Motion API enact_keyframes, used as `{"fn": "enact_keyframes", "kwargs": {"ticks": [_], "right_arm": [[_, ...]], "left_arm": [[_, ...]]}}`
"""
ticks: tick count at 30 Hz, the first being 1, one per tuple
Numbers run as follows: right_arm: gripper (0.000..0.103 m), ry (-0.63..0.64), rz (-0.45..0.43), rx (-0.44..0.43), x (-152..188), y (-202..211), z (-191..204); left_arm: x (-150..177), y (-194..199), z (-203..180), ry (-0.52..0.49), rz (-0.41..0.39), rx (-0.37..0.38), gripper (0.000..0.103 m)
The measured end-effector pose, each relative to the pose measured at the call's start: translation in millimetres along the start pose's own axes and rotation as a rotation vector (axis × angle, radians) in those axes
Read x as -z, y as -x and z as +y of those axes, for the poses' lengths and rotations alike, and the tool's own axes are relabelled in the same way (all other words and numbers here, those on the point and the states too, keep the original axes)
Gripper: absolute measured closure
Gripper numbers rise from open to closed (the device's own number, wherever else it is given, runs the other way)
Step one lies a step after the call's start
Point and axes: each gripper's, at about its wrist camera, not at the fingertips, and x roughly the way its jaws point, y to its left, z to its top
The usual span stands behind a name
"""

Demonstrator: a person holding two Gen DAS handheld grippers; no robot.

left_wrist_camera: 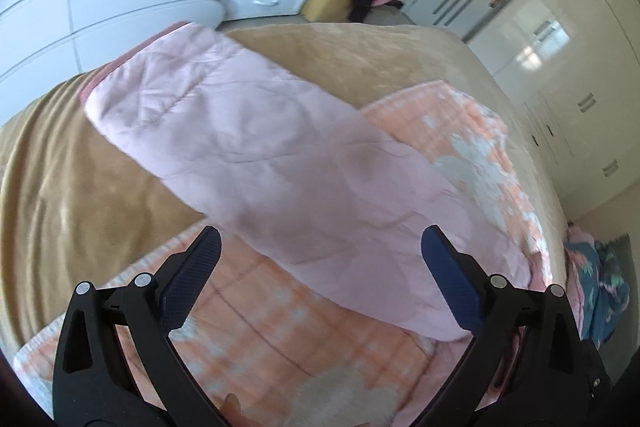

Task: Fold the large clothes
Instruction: 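Move the left tool to the cuff of the other sleeve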

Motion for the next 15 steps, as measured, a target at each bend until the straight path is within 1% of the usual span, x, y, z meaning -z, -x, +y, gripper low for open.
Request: {"fn": "enact_keyframes", "kwargs": {"ticks": [5, 10, 15], "right_arm": [[0.006, 0.021, 0.024, -0.004, 2, -13, 7], [0.006, 0.011, 0.038, -0.005, 11, -18, 3], [0.006, -0.023, 0.056, 0.001, 24, -17, -11]], "left_arm": [[-5, -7, 23, 0.057, 0.015, -0.024, 0.009], [-8, -17, 43, 0.118, 0.028, -0.037, 0.009], [-12, -31, 62, 0.209, 0.036, -0.020, 0.009]]}}
